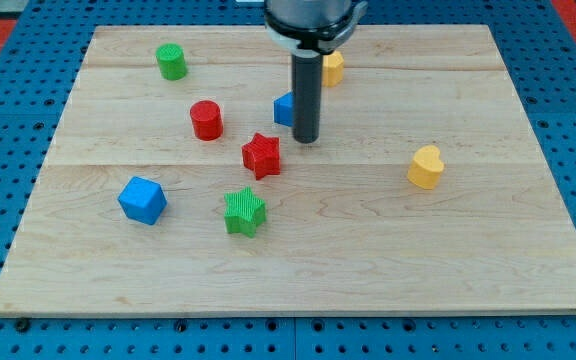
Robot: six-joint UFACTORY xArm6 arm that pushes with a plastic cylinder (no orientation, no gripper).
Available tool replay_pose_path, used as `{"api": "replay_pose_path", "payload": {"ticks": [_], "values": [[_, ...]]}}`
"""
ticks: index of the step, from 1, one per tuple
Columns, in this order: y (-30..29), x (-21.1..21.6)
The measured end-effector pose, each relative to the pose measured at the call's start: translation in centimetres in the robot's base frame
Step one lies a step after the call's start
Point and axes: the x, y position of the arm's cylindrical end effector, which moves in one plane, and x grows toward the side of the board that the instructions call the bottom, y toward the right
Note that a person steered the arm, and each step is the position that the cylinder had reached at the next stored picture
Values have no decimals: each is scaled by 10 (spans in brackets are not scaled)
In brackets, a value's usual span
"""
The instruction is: Move the blue triangle to the right of the green star
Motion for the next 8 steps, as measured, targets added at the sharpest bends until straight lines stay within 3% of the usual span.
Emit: {"api": "replay_pose_path", "payload": {"ticks": [1, 3, 6, 8], "values": [[42, -40], [-44, -66], [-45, 18], [-28, 95]]}}
